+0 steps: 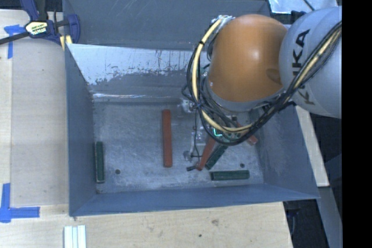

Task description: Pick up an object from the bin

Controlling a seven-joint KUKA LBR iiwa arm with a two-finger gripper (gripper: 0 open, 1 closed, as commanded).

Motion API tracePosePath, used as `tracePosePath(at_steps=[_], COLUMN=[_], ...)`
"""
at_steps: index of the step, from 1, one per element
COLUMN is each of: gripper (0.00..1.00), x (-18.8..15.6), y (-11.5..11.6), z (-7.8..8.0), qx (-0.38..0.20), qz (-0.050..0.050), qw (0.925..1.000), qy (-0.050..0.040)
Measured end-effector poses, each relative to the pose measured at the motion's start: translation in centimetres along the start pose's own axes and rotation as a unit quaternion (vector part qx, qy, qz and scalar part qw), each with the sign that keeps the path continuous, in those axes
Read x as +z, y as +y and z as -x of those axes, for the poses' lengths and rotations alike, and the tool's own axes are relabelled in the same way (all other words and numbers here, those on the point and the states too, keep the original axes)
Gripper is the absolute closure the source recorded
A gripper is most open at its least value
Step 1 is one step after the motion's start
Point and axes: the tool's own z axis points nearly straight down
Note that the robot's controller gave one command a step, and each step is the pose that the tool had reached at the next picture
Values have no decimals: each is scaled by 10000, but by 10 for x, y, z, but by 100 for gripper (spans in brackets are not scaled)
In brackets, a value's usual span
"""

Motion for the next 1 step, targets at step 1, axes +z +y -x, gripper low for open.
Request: tracePosePath(at_steps=[1], gripper=[0], x=[-4], y=[0], z=[2], qx=[13], qz=[8], qw=[10000], qy=[-38])
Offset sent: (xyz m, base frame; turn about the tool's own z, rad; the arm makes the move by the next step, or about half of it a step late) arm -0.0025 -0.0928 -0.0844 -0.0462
